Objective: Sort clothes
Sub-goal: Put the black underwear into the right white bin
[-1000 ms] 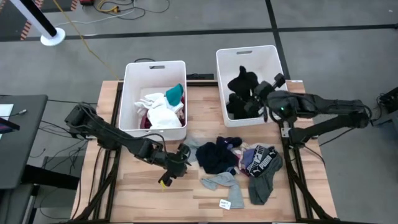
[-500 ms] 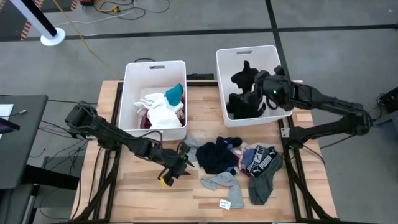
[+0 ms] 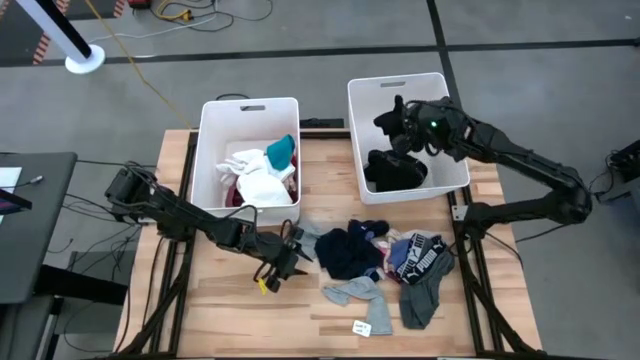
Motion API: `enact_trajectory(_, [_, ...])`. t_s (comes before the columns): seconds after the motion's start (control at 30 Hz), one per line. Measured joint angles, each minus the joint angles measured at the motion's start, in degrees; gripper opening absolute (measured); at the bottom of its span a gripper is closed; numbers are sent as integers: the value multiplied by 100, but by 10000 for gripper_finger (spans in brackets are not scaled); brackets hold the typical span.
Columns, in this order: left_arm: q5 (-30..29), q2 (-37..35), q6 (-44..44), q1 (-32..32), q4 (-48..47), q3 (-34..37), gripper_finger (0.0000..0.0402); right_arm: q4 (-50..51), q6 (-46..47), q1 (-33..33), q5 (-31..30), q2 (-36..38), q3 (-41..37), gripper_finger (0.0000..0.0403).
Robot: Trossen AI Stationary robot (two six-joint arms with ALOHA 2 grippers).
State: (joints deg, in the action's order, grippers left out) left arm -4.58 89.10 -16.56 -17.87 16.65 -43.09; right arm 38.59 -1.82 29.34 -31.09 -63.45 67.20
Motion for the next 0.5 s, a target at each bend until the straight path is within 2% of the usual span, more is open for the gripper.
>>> enact_trajectory(0.23, [122,0,-98,27,370,83,164,-91,-253,295,404,-507,-2,0])
enact_trajectory(0.5, [116,0,104,31,342,83,164,-97,-278,696,738,-958,-2,0])
